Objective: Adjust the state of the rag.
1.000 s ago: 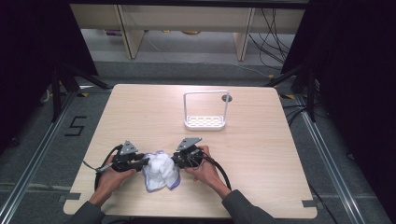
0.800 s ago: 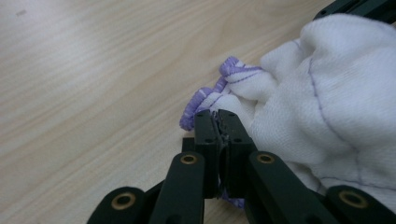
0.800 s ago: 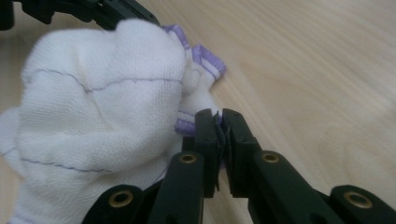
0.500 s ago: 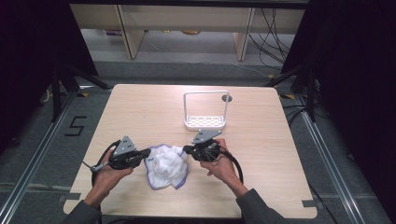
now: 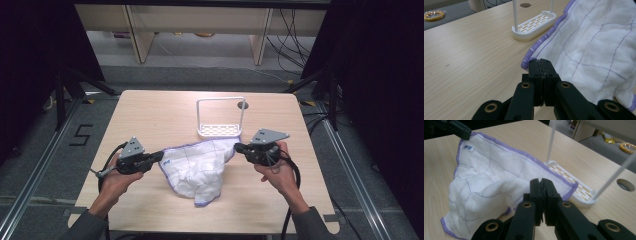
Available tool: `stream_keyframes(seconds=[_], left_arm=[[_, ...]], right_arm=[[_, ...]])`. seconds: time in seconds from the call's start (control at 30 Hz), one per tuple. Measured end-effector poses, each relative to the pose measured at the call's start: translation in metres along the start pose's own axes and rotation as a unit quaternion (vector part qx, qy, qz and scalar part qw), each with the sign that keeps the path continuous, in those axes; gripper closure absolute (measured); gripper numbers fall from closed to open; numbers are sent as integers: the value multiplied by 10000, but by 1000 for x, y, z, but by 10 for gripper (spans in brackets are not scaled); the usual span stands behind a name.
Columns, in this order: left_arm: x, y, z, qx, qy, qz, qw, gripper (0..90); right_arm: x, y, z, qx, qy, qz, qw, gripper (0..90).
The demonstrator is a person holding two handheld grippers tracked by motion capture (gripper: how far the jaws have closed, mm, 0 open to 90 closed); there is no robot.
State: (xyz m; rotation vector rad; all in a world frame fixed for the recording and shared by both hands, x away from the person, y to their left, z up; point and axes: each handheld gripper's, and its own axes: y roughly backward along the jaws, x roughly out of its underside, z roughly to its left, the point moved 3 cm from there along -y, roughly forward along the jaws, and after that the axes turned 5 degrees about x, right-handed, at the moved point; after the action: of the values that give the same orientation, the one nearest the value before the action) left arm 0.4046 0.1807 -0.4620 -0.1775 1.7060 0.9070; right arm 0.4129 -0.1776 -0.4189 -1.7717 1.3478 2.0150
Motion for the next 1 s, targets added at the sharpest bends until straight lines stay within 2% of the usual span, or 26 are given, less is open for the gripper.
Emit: stream_keyframes(seconds=[0.03,0.07,0.1,0.17,0.2,0.23,0.27,0.3,0.33,0.37,0.4,0.47,0.5,0.53,0.57,0.63,0.67,0.7,0.77,0.8,0.83,0.87,0.9,0.93,0.97,1.0], left_arm=[[-2,-4,0,46,52,-35,10000,877],[-4,-10,-1,86,78,-42,9999,877],[-9,-19,-2,124,47,-48,9999,877],[-11,-25,-2,119,46,-26,9999,877],[-14,-39,-2,149,39,27,9999,876],[-14,-39,-2,149,39,27,9999,876],[-15,-51,-3,152,68,47,9999,876],[-16,-71,-2,150,89,154,9997,875],[-16,-80,-1,145,59,178,9997,875],[-16,-80,-1,145,59,178,9997,874],[-15,-95,3,30,-48,322,9995,872],[-13,-105,6,-11,-72,363,9993,870],[-11,-110,9,-33,-69,497,9987,865],[-8,-115,12,-26,2,504,9987,850],[-5,-118,15,-76,19,557,9984,717],[-2,-115,16,-212,156,589,9979,692],[0,-105,11,-198,229,531,9981,589],[0,-105,11,-198,229,531,9981,554],[2,-91,-1,-88,196,582,9981,517],[5,-81,-10,33,43,656,9978,517],[7,-76,-17,83,0,635,9979,506],[12,-69,-26,254,58,655,9975,506],[17,-64,-36,395,187,639,9970,502],[25,-62,-48,485,147,742,9960,503],[25,-62,-48,485,147,742,9960,502],[32,-65,-62,645,224,827,9942,503]], right_arm=[[1,5,-6,10,112,-66,9999,883],[4,9,-7,48,-29,-35,10000,883],[9,18,-14,127,9,-21,9999,883],[13,21,-15,141,-22,-22,9999,883],[22,24,-18,173,-14,68,9998,883],[22,24,-18,173,-14,68,9998,883],[26,25,-19,225,-36,138,9996,883],[39,22,-24,373,-97,297,9988,882],[45,18,-28,438,-89,310,9985,882],[45,18,-28,438,-89,310,9985,882],[57,9,-36,447,-171,466,9978,882],[62,5,-38,485,-238,545,9970,882],[70,-3,-41,555,-377,621,9958,881],[76,-8,-46,582,-359,678,9954,879],[85,-18,-52,669,-331,893,9932,850],[88,-22,-54,666,-414,961,9923,800],[89,-21,-56,892,-660,1021,9886,675],[89,-21,-56,892,-660,1021,9886,675],[84,-12,-55,1105,-629,876,9880,604],[80,-6,-52,1149,-604,832,9880,590],[74,7,-38,1058,-645,693,9899,555],[74,7,-38,1058,-645,693,9899,555],[72,11,-29,929,-650,673,9913,538],[71,17,-7,650,-828,736,9917,520],[71,17,-7,650,-828,736,9917,520],[74,17,8,472,-574,696,9948,512]])
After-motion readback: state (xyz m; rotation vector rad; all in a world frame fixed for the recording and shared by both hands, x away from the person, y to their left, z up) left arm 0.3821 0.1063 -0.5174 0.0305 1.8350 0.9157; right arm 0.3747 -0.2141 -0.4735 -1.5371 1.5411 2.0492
